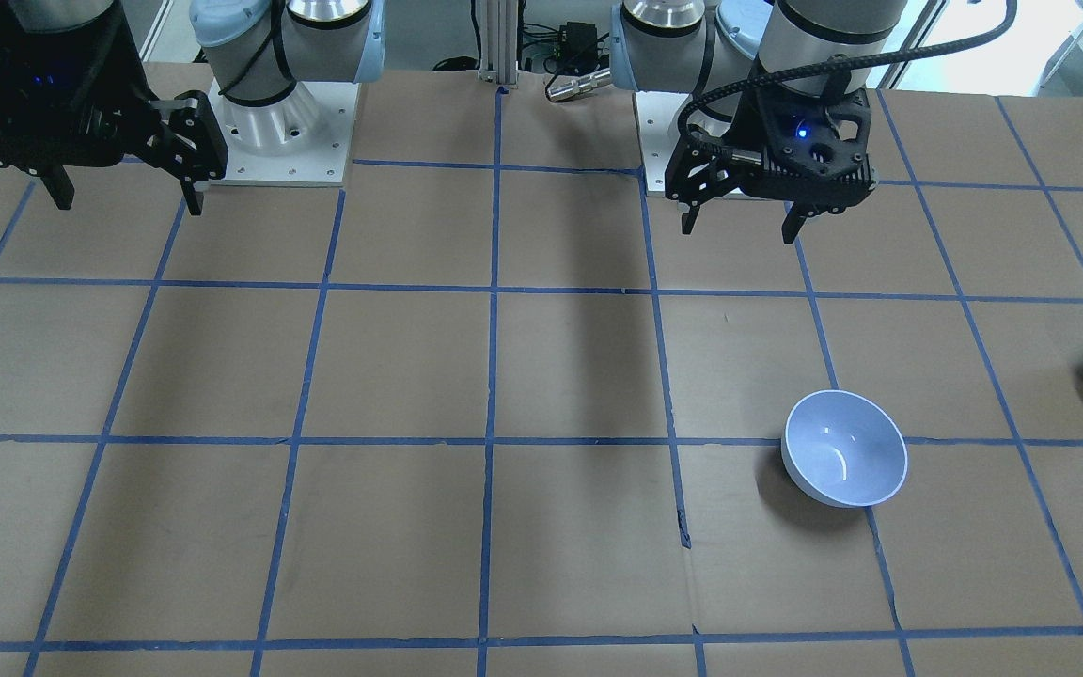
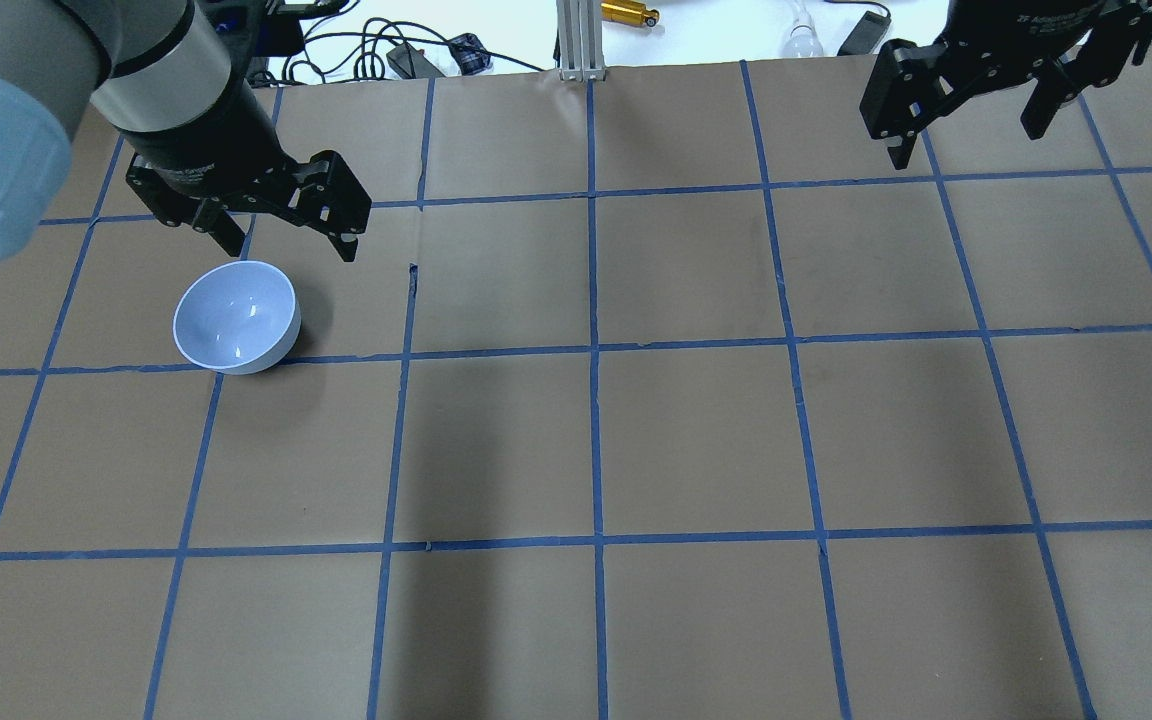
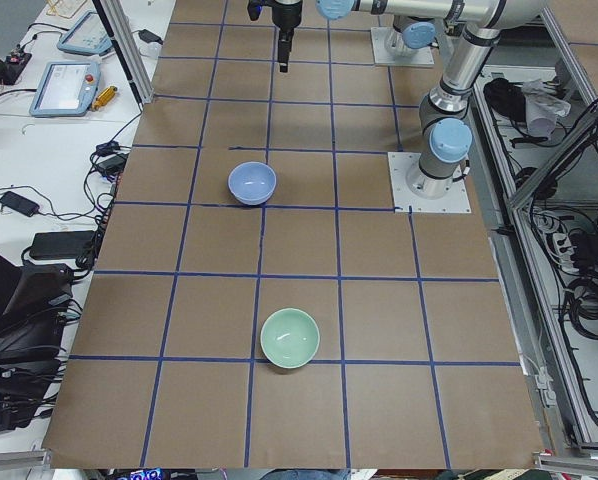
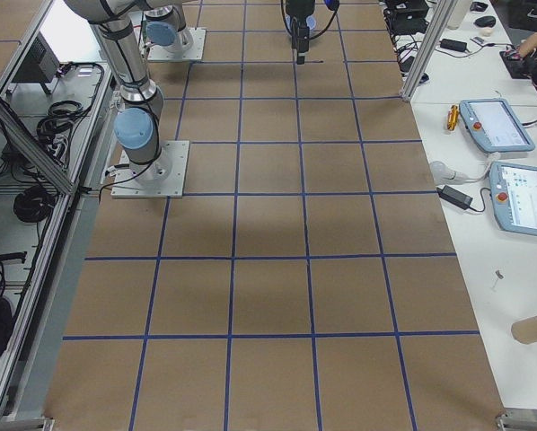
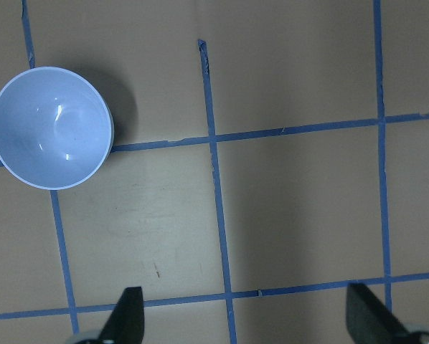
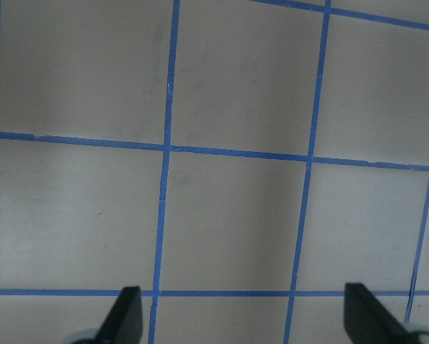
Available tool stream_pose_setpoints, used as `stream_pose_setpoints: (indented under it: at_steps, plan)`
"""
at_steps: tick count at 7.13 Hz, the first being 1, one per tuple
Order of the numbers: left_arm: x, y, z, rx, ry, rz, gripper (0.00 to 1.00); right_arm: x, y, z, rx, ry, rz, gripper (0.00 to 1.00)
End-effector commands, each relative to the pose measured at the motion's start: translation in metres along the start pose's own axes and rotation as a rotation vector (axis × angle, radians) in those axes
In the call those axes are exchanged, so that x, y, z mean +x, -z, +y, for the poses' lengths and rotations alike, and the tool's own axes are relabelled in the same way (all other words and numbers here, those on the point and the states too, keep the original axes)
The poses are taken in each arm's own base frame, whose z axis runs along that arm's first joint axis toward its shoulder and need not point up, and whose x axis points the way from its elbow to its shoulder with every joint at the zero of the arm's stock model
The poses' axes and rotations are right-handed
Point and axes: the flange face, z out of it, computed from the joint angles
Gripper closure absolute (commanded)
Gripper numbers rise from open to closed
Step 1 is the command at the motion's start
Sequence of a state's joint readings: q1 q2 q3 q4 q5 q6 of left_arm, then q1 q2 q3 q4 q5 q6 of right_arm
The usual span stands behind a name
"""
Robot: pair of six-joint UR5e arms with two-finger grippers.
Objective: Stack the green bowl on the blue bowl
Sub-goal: 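Move the left gripper away from the blue bowl toward the robot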
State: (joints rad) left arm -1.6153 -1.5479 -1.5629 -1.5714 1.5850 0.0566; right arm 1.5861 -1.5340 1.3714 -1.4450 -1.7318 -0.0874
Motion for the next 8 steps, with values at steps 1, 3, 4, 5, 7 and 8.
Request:
stream_pose_setpoints:
  at_steps: [1, 3, 4, 5, 7, 8]
  plan:
    - [-0.004, 0.002, -0.001, 0.003, 0.006, 0.002, 0.00, 0.000, 0.000, 0.000, 0.000, 0.000, 0.000, 0.00]
    - [-0.005, 0.000, 0.000, -0.003, 0.003, 0.002, 0.00, 0.000, 0.000, 0.000, 0.000, 0.000, 0.000, 0.00]
    - [-0.004, -0.001, 0.000, -0.006, -0.043, 0.001, 0.00, 0.000, 0.000, 0.000, 0.000, 0.000, 0.000, 0.00]
    - [-0.005, -0.002, 0.000, -0.007, -0.046, 0.005, 0.00, 0.000, 0.000, 0.000, 0.000, 0.000, 0.000, 0.00]
    - [-0.026, -0.005, -0.001, -0.018, -0.057, -0.002, 0.00, 0.000, 0.000, 0.000, 0.000, 0.000, 0.000, 0.00]
    - [-0.052, -0.009, -0.003, -0.034, -0.050, 0.005, 0.00, 0.000, 0.000, 0.000, 0.000, 0.000, 0.000, 0.00]
